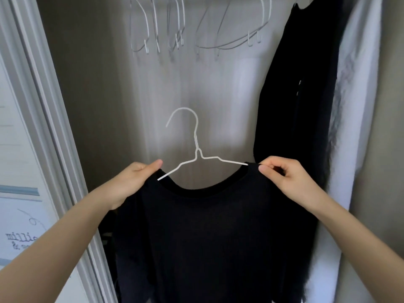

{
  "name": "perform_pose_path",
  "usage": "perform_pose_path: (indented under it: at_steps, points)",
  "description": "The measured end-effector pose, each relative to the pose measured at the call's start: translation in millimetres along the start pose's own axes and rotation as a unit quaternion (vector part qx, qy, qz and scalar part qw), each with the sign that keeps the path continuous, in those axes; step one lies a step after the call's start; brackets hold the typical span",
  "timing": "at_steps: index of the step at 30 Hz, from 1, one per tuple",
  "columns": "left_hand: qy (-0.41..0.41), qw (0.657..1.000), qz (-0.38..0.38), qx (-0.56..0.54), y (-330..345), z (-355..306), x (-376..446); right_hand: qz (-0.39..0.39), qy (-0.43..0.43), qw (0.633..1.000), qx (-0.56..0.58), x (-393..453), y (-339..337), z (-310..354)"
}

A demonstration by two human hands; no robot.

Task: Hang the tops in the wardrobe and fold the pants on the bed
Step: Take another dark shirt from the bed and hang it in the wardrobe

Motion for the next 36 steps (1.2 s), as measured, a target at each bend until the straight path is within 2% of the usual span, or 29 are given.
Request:
perform_pose_path:
  at_steps: [2, 4, 7, 11, 14, 18, 22, 25, 28, 30, 32, 36]
  points:
    - [0.007, 1.000, -0.021, -0.021, -5, 0, 4, -0.019, 0.013, 1.000, -0.013, -3, -7, -6]
    - [0.083, 0.995, -0.030, 0.050, -6, -16, 6, -0.039, 0.045, 0.998, 0.017, -7, -13, -17]
    - [0.222, 0.958, -0.071, 0.168, -1, -44, -3, -0.067, 0.096, 0.992, 0.046, -10, -19, -28]
    - [0.308, 0.903, -0.064, 0.292, 25, -59, -16, -0.079, 0.107, 0.990, 0.055, -10, -28, -20]
    - [0.333, 0.898, -0.103, 0.268, 17, -67, -14, -0.044, 0.075, 0.996, 0.005, -9, -39, -2]
    - [0.314, 0.914, -0.123, 0.224, -2, -70, -2, 0.023, 0.041, 0.990, -0.130, -20, -49, 8]
    - [0.301, 0.932, -0.102, 0.175, -7, -79, 14, 0.011, 0.015, 0.982, -0.190, -35, -77, 24]
    - [0.306, 0.940, -0.059, 0.141, 7, -94, 22, 0.088, 0.014, 0.992, -0.090, -34, -72, 36]
    - [0.301, 0.943, -0.047, 0.135, 22, -107, 34, 0.136, 0.072, 0.986, 0.060, -40, -66, 36]
    - [0.286, 0.945, -0.051, 0.153, 27, -112, 44, 0.123, 0.132, 0.966, 0.186, -44, -68, 34]
    - [0.287, 0.940, -0.049, 0.177, 38, -119, 51, 0.072, 0.200, 0.940, 0.267, -47, -79, 27]
    - [0.291, 0.941, -0.008, 0.172, 84, -128, 54, 0.024, 0.318, 0.894, 0.313, -55, -95, 22]
Point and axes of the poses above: each hand's wrist, its own x-axis towards the middle knuckle, its own y-axis out of the palm, z = x × y, the point moved 9 cm from there along x, towards the middle knuckle, and after that the axes turned 15 degrees about -x, right-handed, at the moved point
